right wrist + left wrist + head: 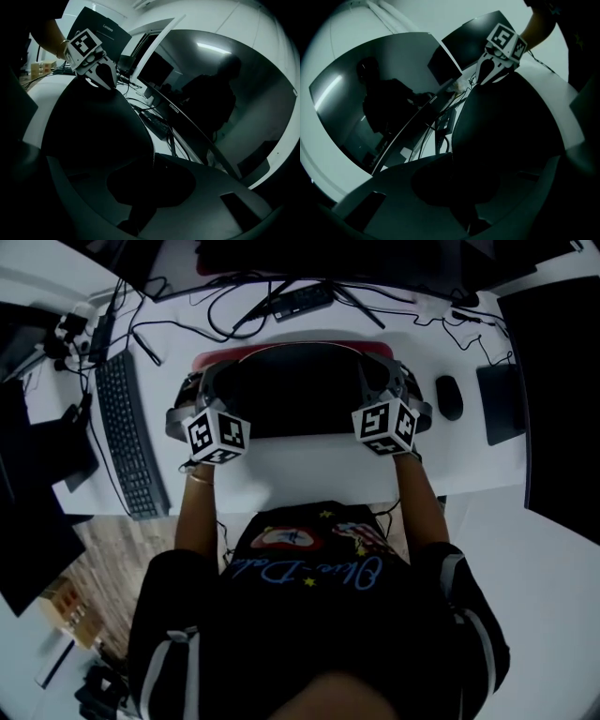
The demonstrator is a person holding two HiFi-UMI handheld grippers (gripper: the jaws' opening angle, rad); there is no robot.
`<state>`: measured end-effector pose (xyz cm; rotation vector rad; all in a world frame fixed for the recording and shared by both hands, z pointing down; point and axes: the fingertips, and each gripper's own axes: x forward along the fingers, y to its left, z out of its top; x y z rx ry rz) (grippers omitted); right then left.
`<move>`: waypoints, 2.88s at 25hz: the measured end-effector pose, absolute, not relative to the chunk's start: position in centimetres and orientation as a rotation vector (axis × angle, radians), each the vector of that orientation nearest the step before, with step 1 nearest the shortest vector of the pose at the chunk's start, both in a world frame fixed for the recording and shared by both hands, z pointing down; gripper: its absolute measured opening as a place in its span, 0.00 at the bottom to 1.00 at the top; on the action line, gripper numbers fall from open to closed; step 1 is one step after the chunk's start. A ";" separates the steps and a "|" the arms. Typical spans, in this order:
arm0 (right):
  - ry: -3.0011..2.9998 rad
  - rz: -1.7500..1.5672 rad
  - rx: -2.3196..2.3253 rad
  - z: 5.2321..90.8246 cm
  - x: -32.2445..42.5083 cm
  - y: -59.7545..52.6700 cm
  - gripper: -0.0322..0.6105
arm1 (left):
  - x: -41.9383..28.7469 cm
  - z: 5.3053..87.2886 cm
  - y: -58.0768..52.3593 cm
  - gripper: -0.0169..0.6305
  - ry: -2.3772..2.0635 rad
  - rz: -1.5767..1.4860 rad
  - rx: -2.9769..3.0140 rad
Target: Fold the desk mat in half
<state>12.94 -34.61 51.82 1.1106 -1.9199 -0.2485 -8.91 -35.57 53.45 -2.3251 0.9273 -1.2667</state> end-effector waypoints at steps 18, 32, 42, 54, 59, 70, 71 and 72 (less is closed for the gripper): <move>-1.794 -0.319 1.001 55.6 12.8 -36.7 0.10 | -9.0 56.7 -37.8 0.09 0.874 -1.423 -2.283; -1.859 -0.159 1.406 49.3 17.0 -36.0 0.36 | -9.0 51.3 -37.3 0.34 1.013 -1.143 -2.441; -1.882 0.130 1.735 46.7 19.1 -26.9 0.36 | -5.0 47.9 -30.1 0.32 0.730 -1.028 -2.526; -1.821 0.344 1.682 51.9 18.2 -19.4 0.36 | -1.0 51.3 -23.7 0.28 0.444 -1.134 -2.536; -1.723 0.130 1.413 53.9 17.6 -19.1 0.38 | -1.5 52.8 -22.2 0.28 0.384 -1.226 -2.551; -1.618 -0.123 1.112 55.3 17.1 -21.1 0.41 | -1.7 55.9 -20.3 0.27 0.317 -1.359 -2.581; -1.615 -0.139 1.084 55.5 17.1 -21.2 0.41 | -1.7 56.2 -20.3 0.27 0.307 -1.371 -2.581; -1.611 -0.159 1.056 55.7 17.0 -21.3 0.41 | -1.8 56.5 -20.2 0.25 0.296 -1.386 -2.571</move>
